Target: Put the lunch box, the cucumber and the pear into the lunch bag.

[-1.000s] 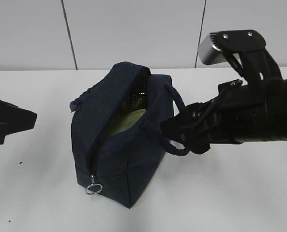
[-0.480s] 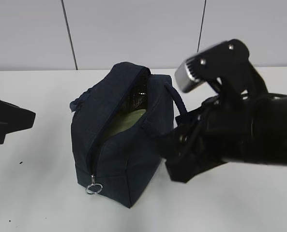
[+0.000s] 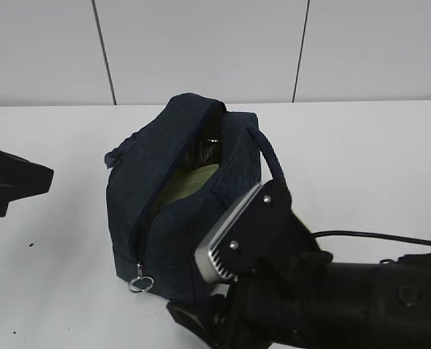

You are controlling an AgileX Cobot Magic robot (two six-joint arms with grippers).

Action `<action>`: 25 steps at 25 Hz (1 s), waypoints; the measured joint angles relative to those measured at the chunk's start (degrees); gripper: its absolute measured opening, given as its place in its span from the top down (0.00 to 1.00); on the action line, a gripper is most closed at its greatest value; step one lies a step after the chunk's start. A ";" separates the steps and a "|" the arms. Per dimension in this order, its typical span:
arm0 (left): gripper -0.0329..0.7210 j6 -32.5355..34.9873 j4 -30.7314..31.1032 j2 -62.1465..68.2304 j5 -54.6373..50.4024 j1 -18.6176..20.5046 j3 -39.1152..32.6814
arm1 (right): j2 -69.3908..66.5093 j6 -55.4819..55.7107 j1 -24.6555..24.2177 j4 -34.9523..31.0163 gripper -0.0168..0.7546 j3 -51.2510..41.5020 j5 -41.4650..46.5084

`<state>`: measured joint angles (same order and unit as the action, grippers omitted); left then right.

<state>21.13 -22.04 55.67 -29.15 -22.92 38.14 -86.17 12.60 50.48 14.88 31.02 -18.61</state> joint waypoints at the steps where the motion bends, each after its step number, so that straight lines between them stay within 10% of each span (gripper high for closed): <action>1: 0.63 0.00 0.00 0.00 0.00 0.00 0.00 | -2.06 0.00 0.00 0.30 0.42 0.00 -1.60; 25: 0.64 0.00 0.00 0.00 0.00 0.00 0.00 | -24.51 0.77 0.00 -2.62 0.42 10.19 -13.83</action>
<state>21.13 -22.04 55.67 -29.15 -22.92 38.14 -110.68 13.37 50.48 12.26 41.20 -32.44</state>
